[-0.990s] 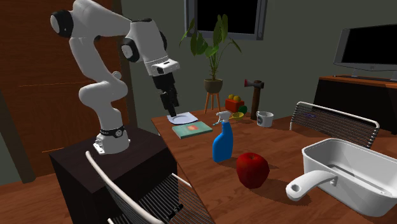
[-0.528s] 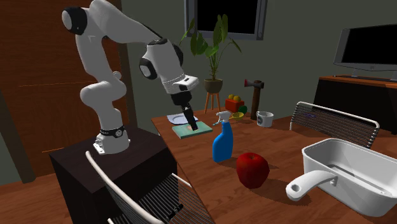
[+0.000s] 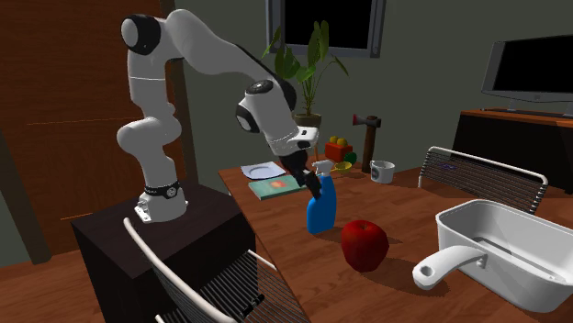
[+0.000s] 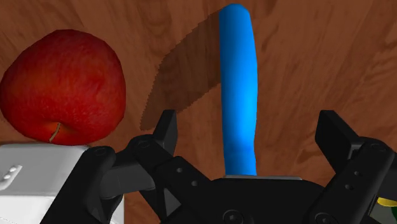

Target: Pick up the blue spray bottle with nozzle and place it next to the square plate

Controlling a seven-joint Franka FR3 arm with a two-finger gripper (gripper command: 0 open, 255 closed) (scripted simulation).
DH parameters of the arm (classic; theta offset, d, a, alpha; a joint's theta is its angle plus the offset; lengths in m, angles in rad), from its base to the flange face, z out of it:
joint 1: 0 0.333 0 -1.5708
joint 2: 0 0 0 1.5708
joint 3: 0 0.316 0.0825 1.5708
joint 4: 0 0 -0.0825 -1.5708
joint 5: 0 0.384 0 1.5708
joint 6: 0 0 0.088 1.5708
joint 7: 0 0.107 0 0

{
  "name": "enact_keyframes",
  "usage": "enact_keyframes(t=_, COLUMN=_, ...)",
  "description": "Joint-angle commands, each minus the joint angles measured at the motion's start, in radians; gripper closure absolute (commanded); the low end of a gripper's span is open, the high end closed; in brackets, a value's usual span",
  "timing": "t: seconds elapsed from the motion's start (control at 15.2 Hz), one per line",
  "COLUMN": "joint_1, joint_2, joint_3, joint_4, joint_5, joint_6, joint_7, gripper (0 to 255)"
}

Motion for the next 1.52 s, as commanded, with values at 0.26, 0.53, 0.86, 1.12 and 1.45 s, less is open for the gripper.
enact_keyframes(t=0.26, joint_1=0.003, joint_2=0.091, joint_3=0.032, joint_4=0.033, joint_5=0.093, joint_6=0.050, joint_7=-0.086, gripper=0)
enact_keyframes(t=0.53, joint_1=0.003, joint_2=0.124, joint_3=0.044, joint_4=0.045, joint_5=0.122, joint_6=0.068, joint_7=-0.105, gripper=0)
enact_keyframes(t=0.86, joint_1=0.003, joint_2=0.124, joint_3=0.044, joint_4=0.045, joint_5=0.122, joint_6=0.068, joint_7=-0.105, gripper=0)
enact_keyframes(t=1.12, joint_1=0.003, joint_2=0.124, joint_3=0.044, joint_4=0.045, joint_5=0.122, joint_6=0.068, joint_7=-0.105, gripper=255)
enact_keyframes(t=1.45, joint_1=0.003, joint_2=0.124, joint_3=0.044, joint_4=0.045, joint_5=0.121, joint_6=0.068, joint_7=-0.105, gripper=255)
